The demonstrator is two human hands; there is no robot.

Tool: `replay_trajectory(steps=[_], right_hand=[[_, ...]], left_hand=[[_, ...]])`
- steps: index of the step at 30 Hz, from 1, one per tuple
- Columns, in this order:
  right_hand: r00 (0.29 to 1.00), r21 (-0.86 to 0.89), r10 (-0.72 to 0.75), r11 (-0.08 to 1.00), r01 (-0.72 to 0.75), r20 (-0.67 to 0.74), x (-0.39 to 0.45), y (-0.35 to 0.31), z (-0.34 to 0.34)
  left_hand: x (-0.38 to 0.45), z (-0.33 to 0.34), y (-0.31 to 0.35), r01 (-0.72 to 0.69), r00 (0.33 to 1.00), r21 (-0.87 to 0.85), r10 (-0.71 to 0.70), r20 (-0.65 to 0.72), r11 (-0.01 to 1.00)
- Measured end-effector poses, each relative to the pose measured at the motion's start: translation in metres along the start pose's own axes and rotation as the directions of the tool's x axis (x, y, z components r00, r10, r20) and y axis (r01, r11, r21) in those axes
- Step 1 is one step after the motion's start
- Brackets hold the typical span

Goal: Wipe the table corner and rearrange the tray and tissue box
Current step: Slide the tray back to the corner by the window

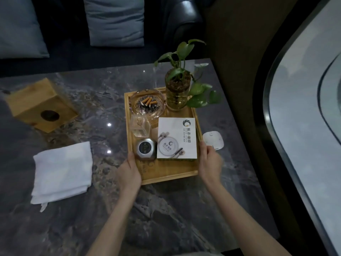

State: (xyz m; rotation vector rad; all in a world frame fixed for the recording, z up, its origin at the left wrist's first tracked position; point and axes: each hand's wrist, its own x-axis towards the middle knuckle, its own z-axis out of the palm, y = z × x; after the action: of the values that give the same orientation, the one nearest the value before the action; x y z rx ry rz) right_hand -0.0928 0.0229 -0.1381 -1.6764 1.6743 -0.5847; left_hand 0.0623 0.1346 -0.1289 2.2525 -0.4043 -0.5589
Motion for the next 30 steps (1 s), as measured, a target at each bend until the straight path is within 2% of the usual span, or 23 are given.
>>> replay_trajectory(steps=[10, 19, 30], right_hand=[[0.996, -0.001, 0.040, 0.999, -0.040, -0.083, 0.028, 0.059, -0.058], [0.997, -0.021, 0.069, 0.997, -0.070, -0.022, 0.033, 0.092, -0.092], [0.983, -0.008, 0.182, 0.983, -0.182, 0.000, 0.036, 0.119, -0.089]], left_hand=[[-0.039, 0.066, 0.023, -0.042, 0.996, 0.023, 0.040, 0.074, 0.999], [-0.070, 0.102, 0.030, -0.031, 0.993, 0.077, 0.022, 0.118, 0.997], [-0.083, 0.115, 0.039, -0.028, 0.988, 0.147, 0.006, 0.152, 0.989]])
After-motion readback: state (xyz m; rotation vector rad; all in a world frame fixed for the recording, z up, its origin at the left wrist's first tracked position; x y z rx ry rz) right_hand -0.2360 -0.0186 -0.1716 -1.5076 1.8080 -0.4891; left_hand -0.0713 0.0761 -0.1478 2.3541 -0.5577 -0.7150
